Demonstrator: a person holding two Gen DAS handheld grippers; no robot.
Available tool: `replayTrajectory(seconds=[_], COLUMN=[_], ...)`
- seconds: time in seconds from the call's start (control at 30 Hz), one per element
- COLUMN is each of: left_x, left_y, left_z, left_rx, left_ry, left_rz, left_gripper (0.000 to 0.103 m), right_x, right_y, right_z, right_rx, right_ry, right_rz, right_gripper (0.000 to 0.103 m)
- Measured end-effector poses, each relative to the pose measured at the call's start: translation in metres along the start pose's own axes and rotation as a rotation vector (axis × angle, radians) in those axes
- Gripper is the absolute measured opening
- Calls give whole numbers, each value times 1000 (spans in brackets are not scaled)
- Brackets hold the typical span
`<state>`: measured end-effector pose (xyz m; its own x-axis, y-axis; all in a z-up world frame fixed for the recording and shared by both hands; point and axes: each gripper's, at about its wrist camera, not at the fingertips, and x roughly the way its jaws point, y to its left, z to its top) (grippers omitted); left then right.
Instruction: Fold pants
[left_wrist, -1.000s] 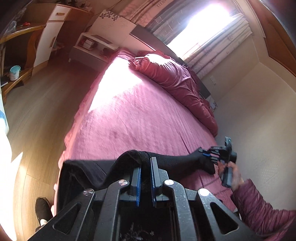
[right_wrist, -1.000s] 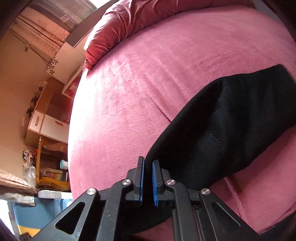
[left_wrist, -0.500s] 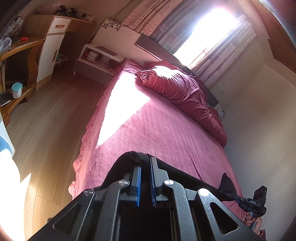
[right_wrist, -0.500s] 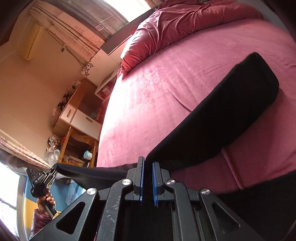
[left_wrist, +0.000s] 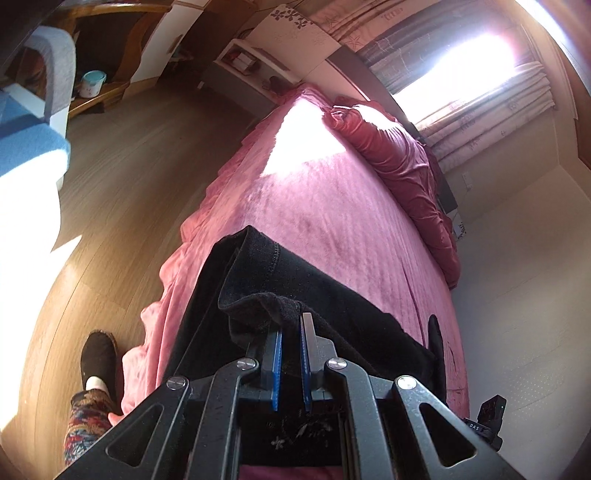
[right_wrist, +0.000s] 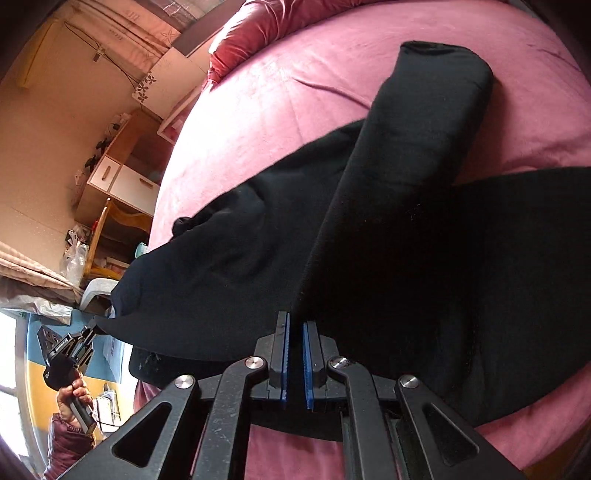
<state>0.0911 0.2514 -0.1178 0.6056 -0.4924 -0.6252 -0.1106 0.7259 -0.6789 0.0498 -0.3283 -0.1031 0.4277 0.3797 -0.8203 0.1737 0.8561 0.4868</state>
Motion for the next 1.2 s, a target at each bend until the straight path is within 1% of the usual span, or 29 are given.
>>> replayTrajectory(seconds=[0.17,0.23,0.3,0.33,0.4,0.5,0.63,0.7,0.73,0.77,0.83,0.9,0.93,0.97,1.03,1.1,1.17,1.2], left_x=[12,11,8,5,-2,-6,-2,1,1,2,2,3,2,1,-6,-15,-21,-21], left_y=[28,35,42,46,52,59,63,62,62,58,49,39,33,26,11,-5,-14,-13], left_z=[-31,-37,-39,-39,-44,-50,-56,-56,-55,-53,-46,-35,-28,-21,-7,3,6,5], left_rx=[-102,-158,-229,-263,-321,-382,-425,-418,-410,-391,-337,-296,-270,-246,-183,-91,2,22], left_ry=[58,63,63,58,50,52,71,70,64,55,41,30,18,1,-43,-79,-94,-84], left_rz=[36,25,-7,-17,-57,-76,-66,-27,-27,-28,-5,-11,-10,-24,-66,-104,-90,-89], left_gripper=[9,11,26,28,32,36,36,34,34,27,21,12,10,10,9,8,8,8], right_x=[28,33,38,40,44,46,51,50,50,49,37,29,24,16,-2,-18,-27,-28], right_y=[-10,-12,-13,-13,-15,-25,-28,-31,-31,-30,-29,-28,-27,-24,-20,-19,-20,-21], right_z=[-4,-2,0,0,1,-1,1,-1,0,-1,-8,-9,-9,-9,-12,-19,-29,-35], right_rx=[7,11,19,23,35,59,66,59,57,55,45,35,29,21,-7,-32,-47,-58], right_ry=[37,43,47,47,48,50,52,49,48,44,34,22,13,0,-23,-34,-26,-16], right_rz=[-51,-58,-58,-58,-49,-31,-24,-24,-25,-25,-19,-10,-3,6,17,26,34,23], right_gripper=[6,6,6,7,7,9,9,9,8,7,7,7,6,6,6,6,6,6])
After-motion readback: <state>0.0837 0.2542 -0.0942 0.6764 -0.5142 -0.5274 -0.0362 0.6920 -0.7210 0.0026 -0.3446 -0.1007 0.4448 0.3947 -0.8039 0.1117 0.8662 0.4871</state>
